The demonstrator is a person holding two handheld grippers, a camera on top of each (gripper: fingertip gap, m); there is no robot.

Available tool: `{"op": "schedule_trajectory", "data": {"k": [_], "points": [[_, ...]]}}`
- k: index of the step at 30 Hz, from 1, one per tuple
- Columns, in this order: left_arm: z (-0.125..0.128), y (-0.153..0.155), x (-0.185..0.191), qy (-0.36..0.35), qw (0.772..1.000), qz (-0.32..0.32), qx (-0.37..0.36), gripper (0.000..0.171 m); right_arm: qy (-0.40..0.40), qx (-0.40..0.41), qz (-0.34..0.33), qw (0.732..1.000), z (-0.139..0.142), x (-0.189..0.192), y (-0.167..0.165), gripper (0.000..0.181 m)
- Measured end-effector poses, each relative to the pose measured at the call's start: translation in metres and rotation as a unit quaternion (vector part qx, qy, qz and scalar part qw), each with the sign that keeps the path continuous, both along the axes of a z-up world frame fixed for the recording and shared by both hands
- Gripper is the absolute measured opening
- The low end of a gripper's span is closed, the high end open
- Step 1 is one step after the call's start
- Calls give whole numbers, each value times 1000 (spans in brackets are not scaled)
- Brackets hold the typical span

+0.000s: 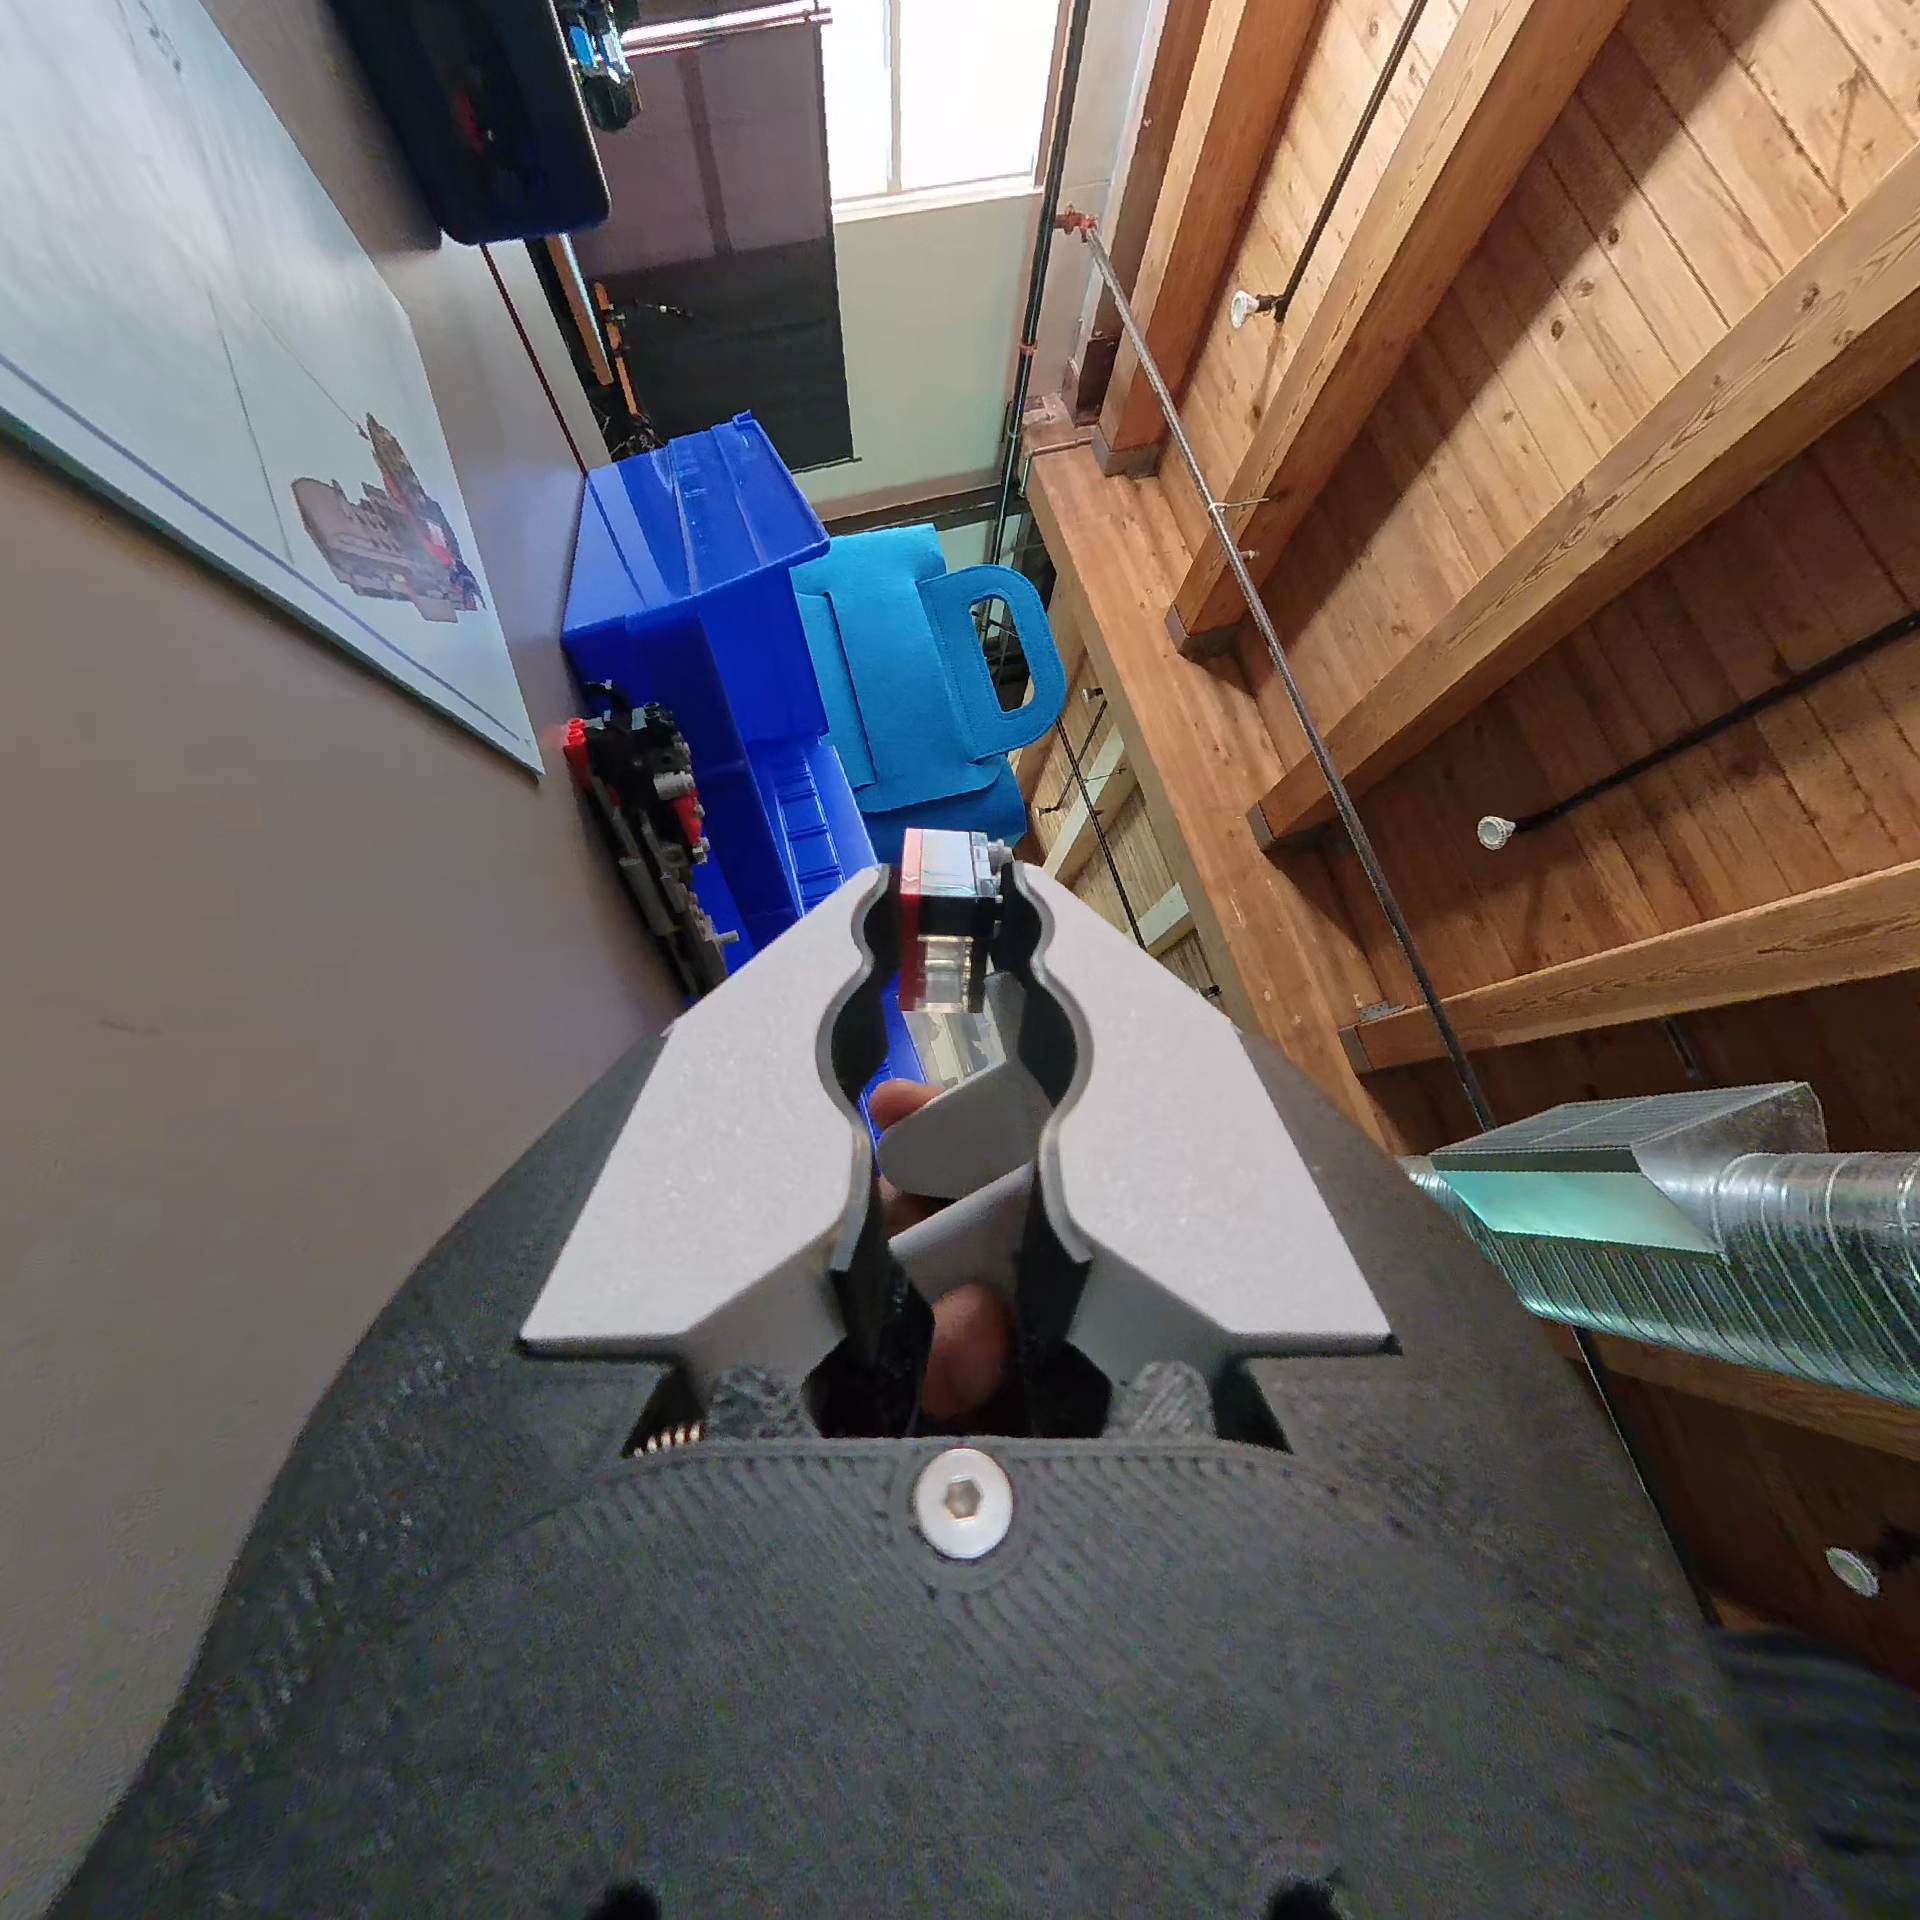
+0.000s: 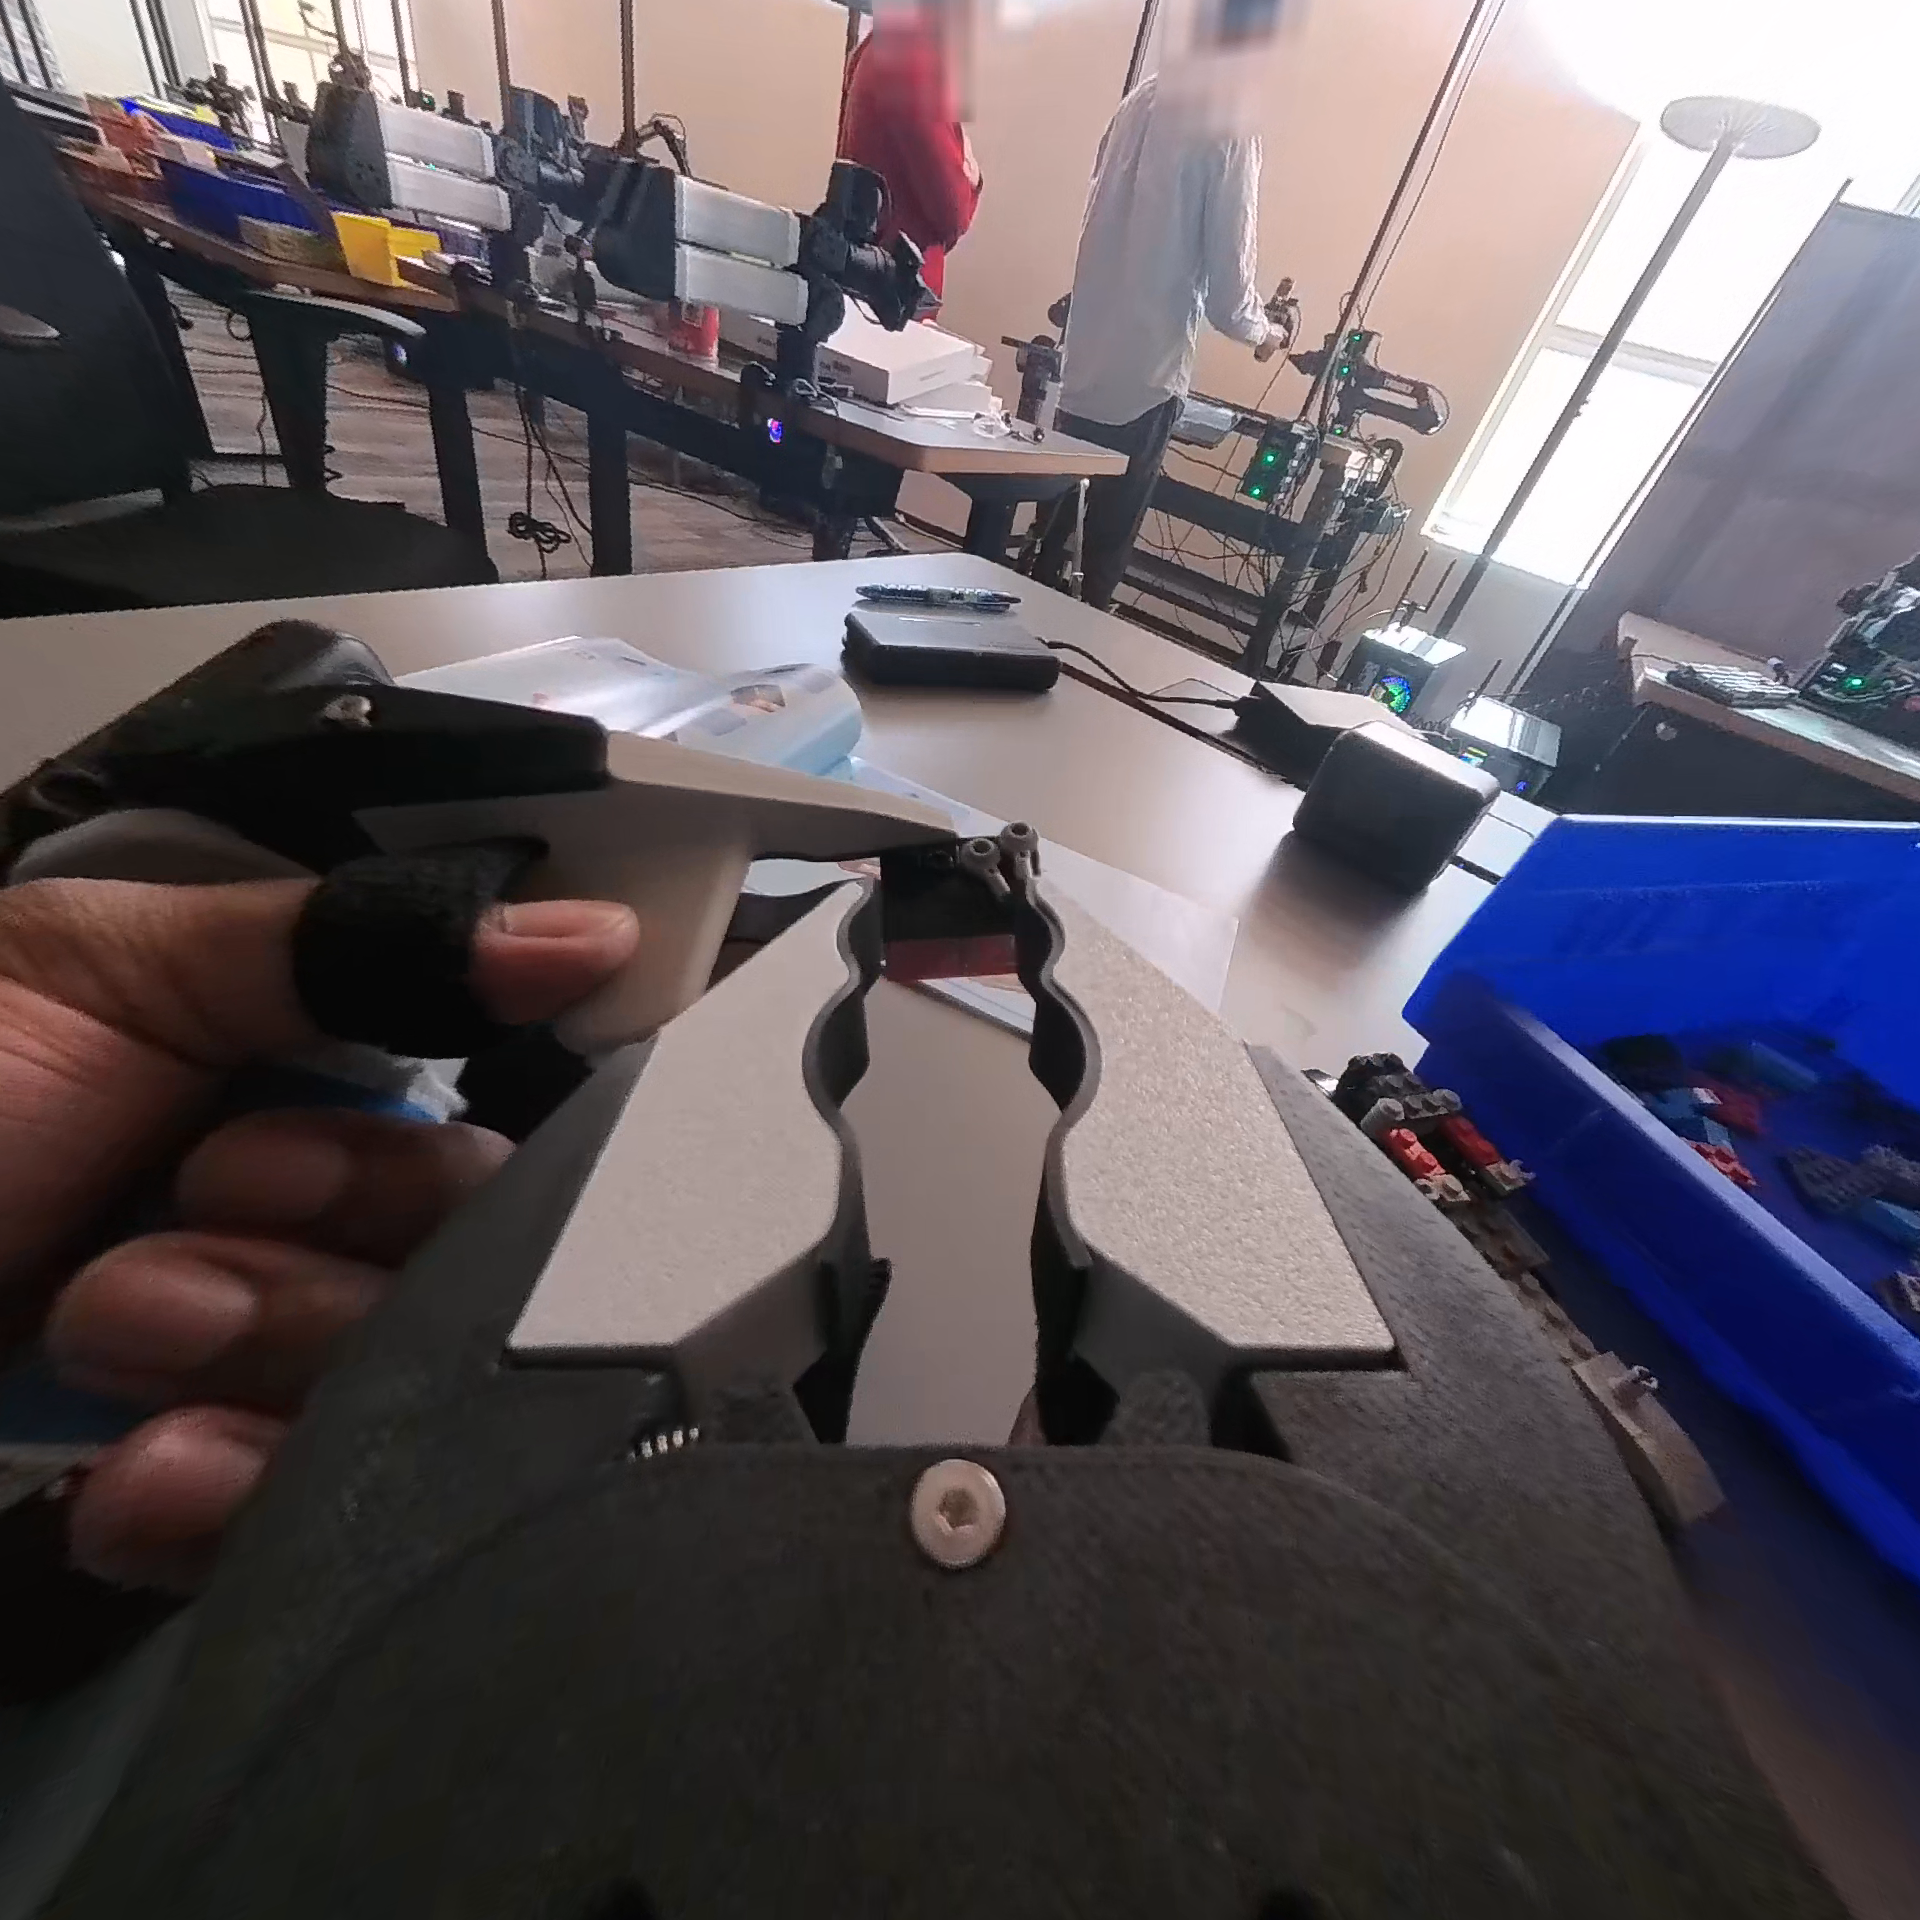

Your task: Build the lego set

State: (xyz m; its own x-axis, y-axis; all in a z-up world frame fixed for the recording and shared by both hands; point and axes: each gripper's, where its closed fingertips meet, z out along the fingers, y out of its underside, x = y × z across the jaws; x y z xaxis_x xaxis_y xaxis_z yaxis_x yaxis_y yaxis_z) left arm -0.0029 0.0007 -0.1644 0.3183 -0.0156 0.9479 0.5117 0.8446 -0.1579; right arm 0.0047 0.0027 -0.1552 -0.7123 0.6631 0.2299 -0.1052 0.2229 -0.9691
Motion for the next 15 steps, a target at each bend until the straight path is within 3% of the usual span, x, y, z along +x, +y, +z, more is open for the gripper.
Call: {"op": "schedule_trajectory", "data": {"k": [15], "points": [[-1, 0, 0, -4, 1000, 1, 0, 19, 10, 9, -10, 1000, -1, -1, -1, 25]]}}
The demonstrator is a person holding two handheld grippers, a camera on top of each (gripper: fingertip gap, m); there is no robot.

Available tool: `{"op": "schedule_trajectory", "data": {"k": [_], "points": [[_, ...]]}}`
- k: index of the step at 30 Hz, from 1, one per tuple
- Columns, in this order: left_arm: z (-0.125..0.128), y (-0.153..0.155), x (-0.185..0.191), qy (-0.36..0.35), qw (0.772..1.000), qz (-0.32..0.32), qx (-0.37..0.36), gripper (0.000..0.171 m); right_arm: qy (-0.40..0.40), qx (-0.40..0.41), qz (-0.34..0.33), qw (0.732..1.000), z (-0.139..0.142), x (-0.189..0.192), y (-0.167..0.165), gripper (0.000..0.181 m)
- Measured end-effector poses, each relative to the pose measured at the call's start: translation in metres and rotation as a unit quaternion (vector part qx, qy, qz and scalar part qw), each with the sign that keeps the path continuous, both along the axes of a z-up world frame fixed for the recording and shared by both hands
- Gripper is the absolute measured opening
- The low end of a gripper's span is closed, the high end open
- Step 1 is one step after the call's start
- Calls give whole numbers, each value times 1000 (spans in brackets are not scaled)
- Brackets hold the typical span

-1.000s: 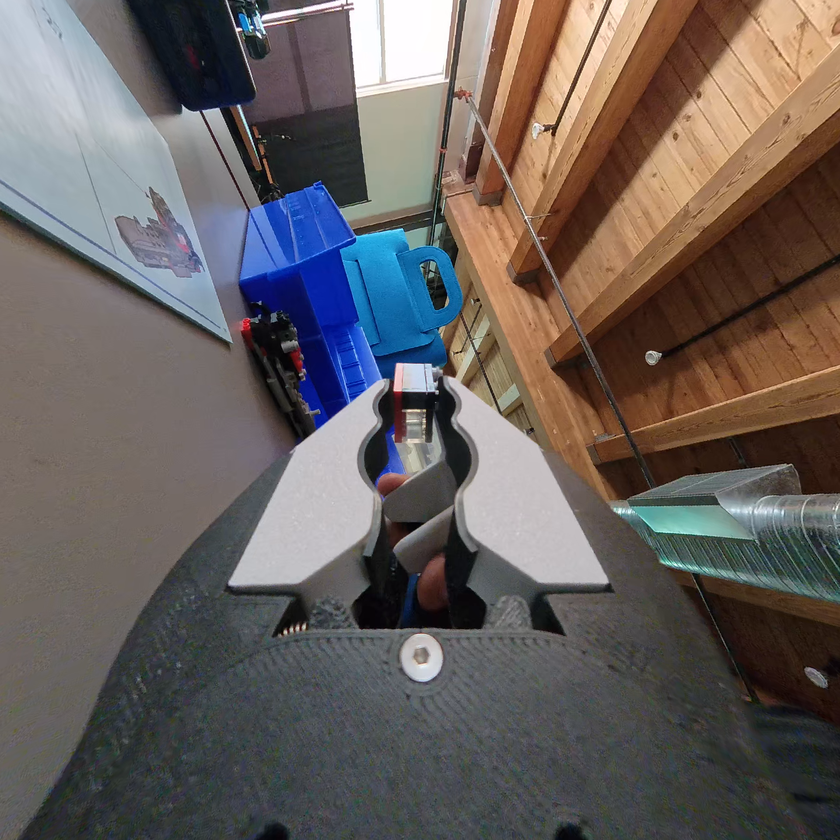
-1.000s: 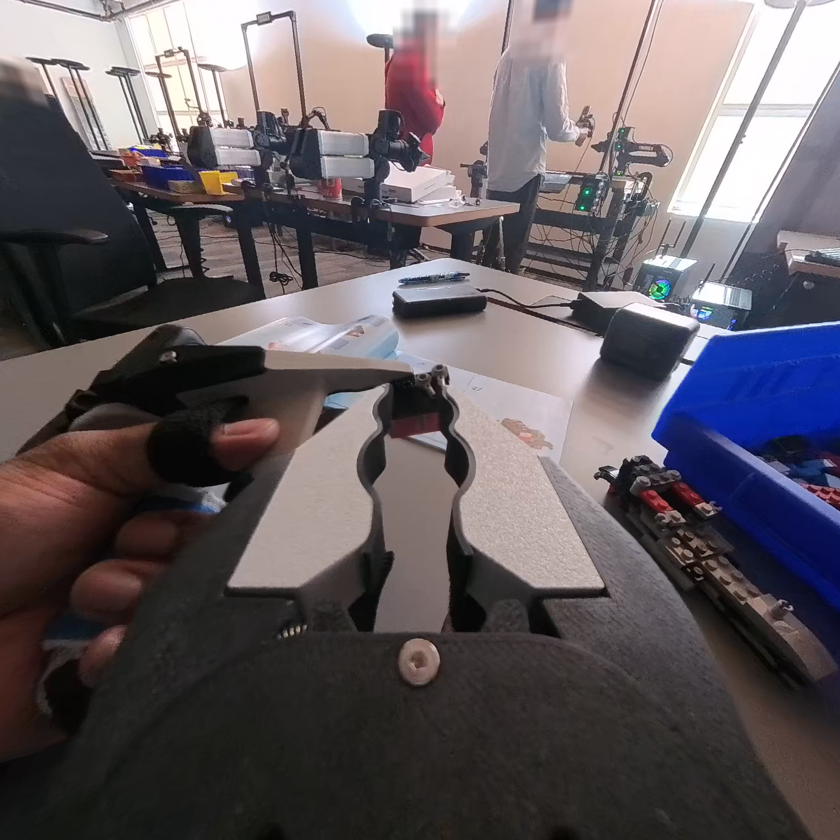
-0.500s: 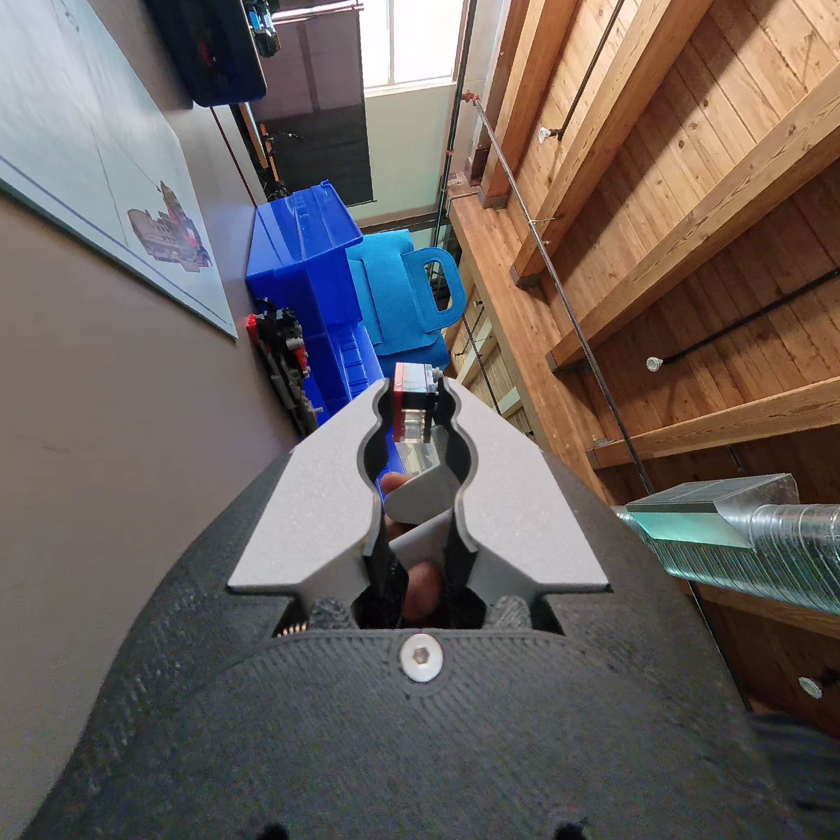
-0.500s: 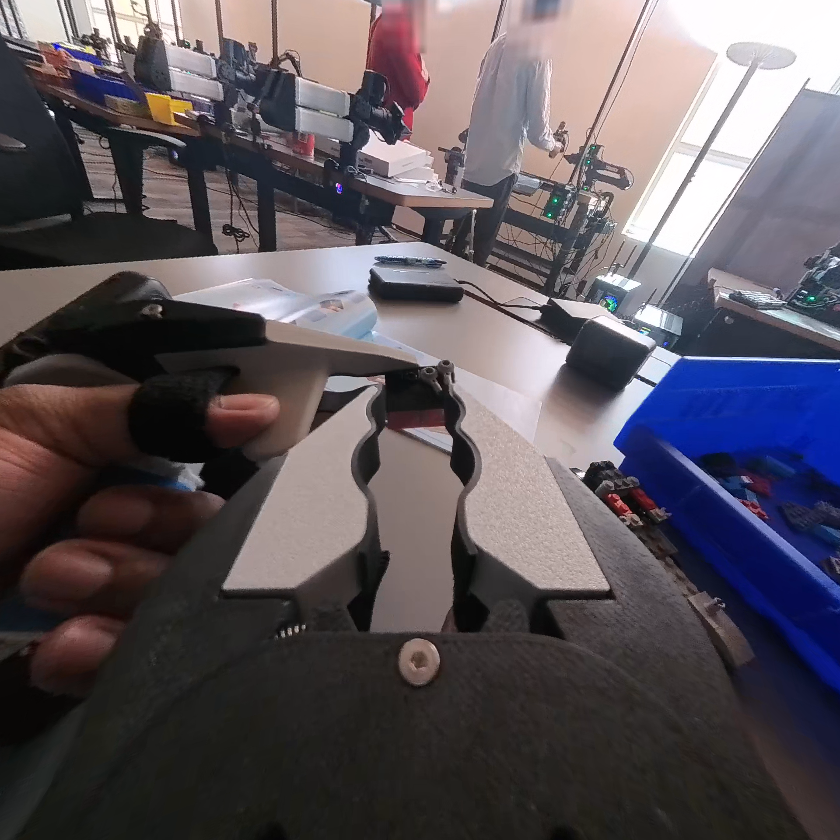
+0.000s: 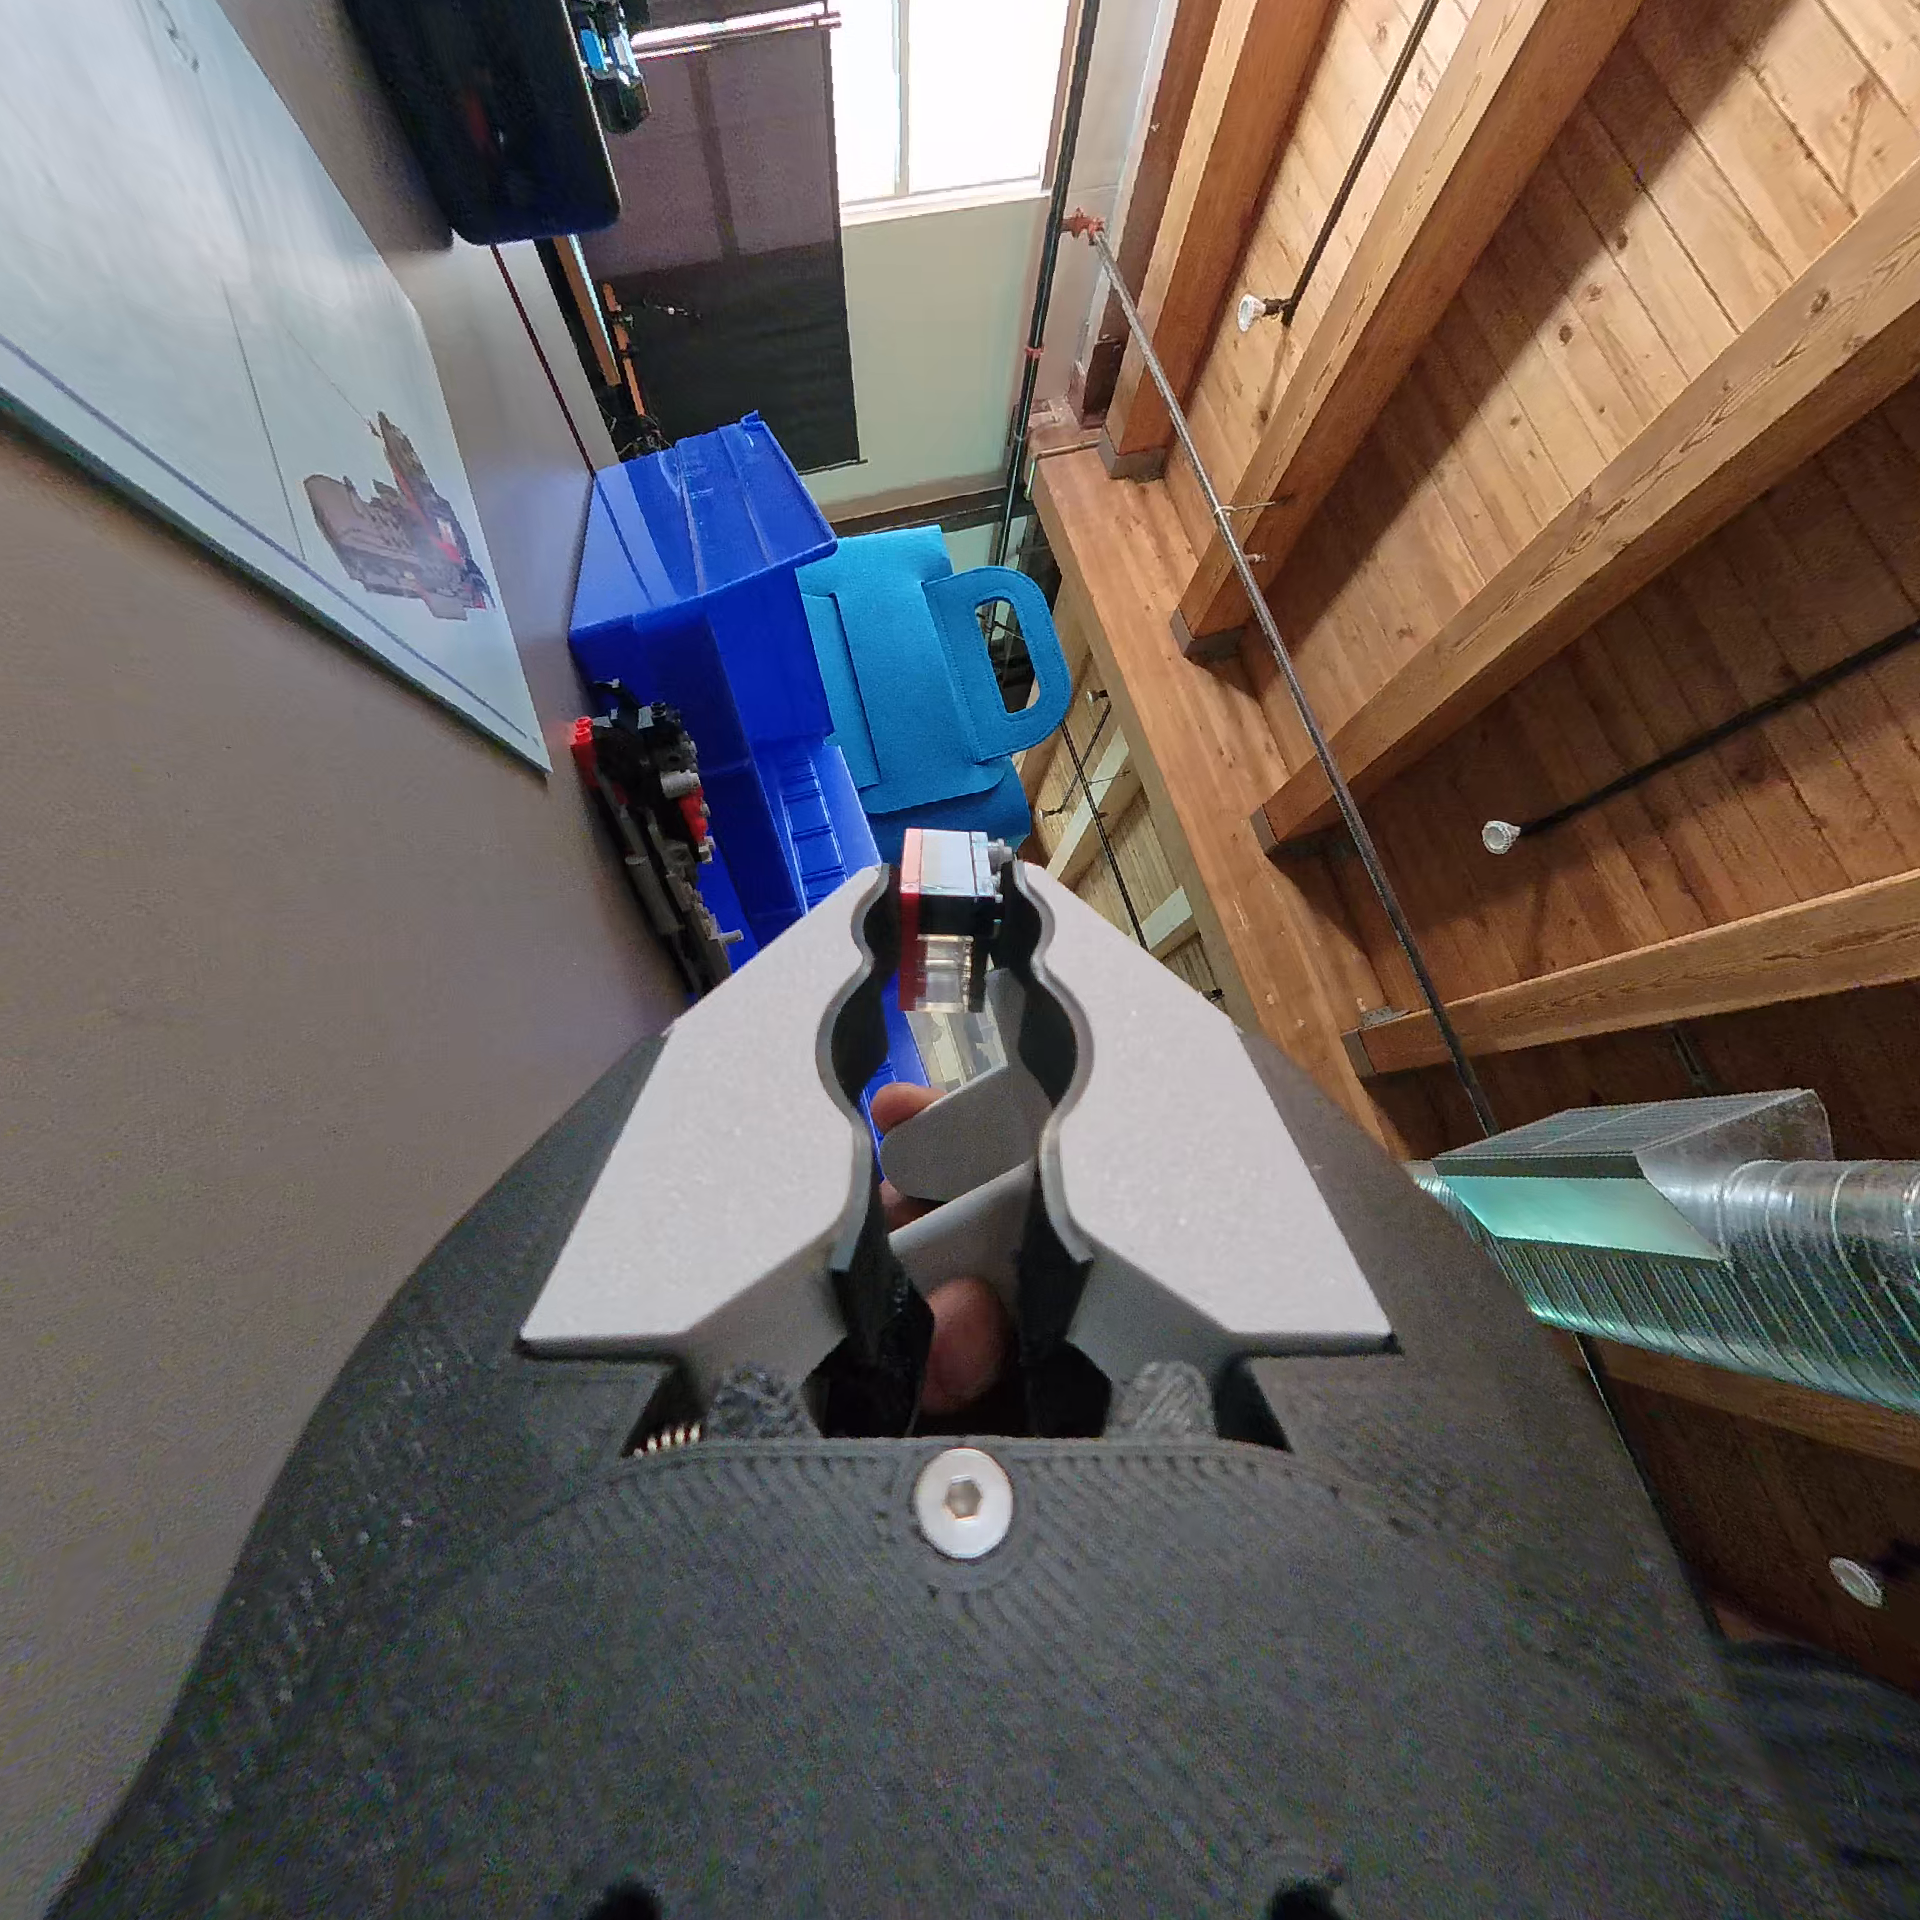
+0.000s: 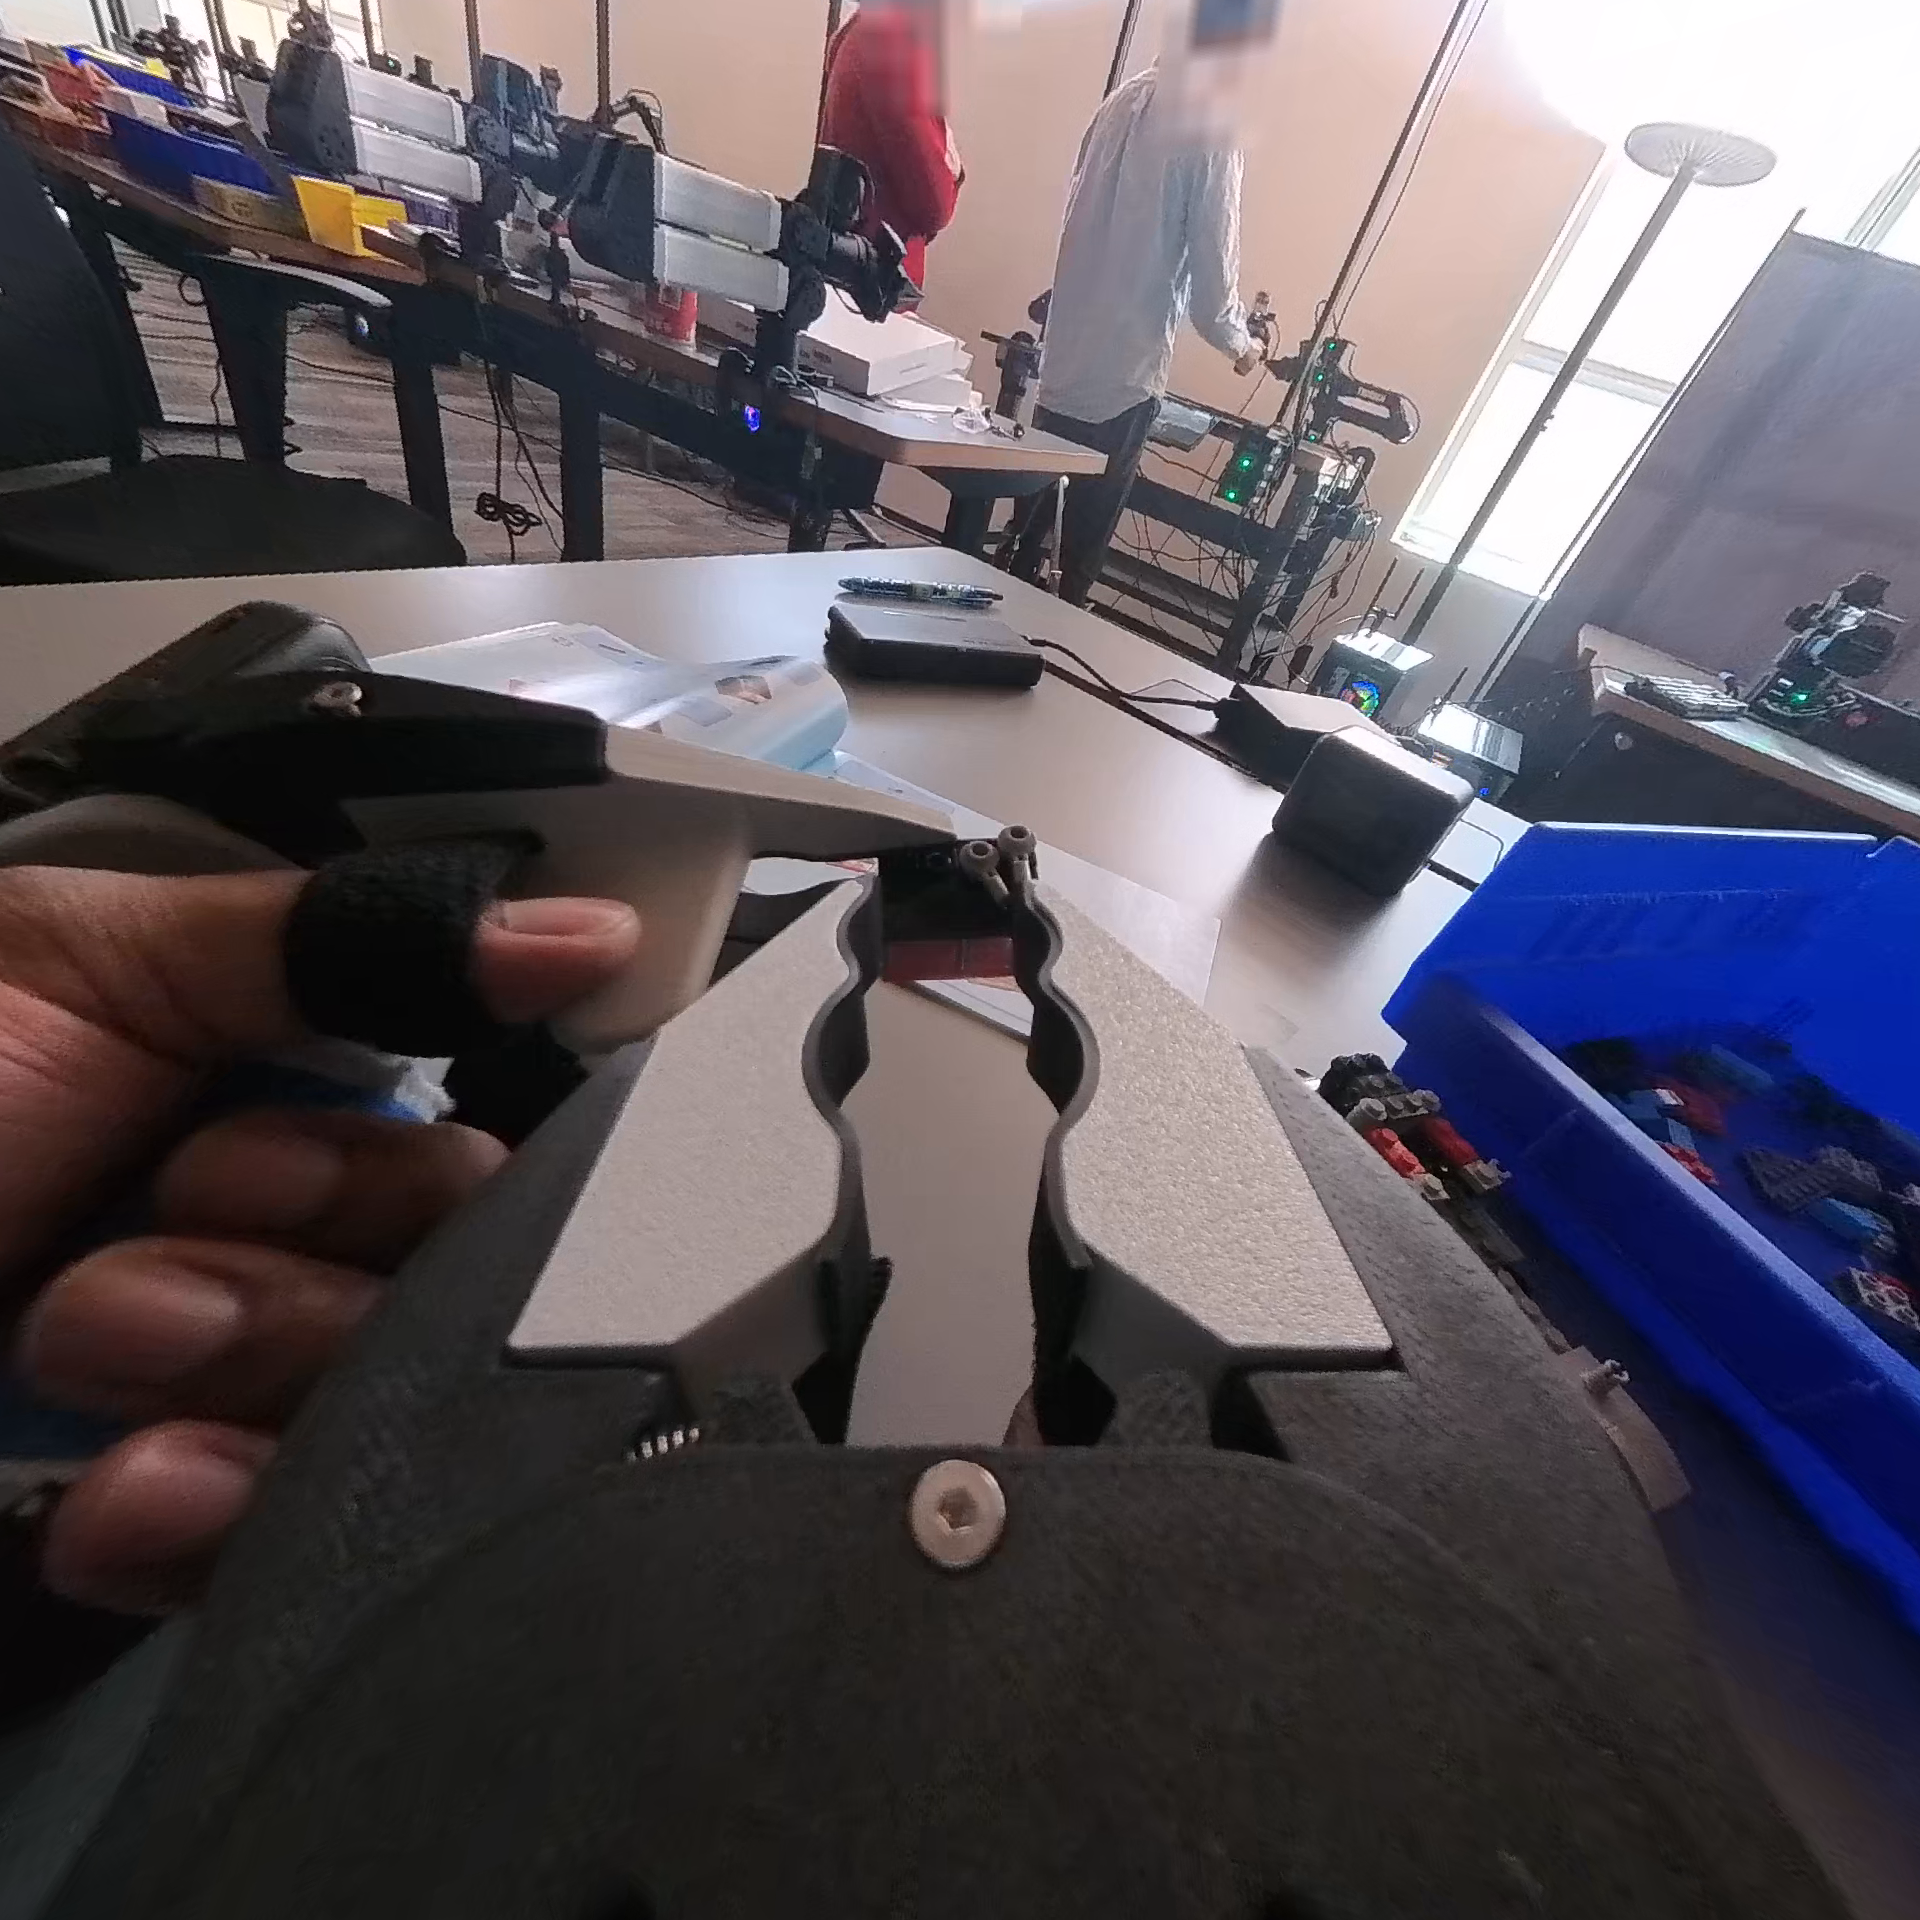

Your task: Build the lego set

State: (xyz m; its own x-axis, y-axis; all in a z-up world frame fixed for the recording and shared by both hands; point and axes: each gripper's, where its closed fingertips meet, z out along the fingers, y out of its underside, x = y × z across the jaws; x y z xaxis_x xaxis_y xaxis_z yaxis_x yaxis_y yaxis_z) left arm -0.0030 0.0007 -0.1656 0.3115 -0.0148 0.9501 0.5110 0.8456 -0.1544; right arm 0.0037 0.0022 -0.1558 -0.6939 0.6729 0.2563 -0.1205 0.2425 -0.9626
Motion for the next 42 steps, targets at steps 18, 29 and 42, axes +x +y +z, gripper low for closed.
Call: {"op": "schedule_trajectory", "data": {"k": [18, 29, 42], "points": [[0, 0, 0, 0, 1000, 2, -1, 19, 7, -3, -5, 1000, 0, 0, 3, 14], [-2, -2, 0, -7, 1000, 4, 8, 19, 30, 39, -5, 999, -7, 6, -1, 39], [-3, -2, 0, -11, 1000, 9, -1, 20, 47, 59, -19, 997, -9, 6, 0, 32]]}}
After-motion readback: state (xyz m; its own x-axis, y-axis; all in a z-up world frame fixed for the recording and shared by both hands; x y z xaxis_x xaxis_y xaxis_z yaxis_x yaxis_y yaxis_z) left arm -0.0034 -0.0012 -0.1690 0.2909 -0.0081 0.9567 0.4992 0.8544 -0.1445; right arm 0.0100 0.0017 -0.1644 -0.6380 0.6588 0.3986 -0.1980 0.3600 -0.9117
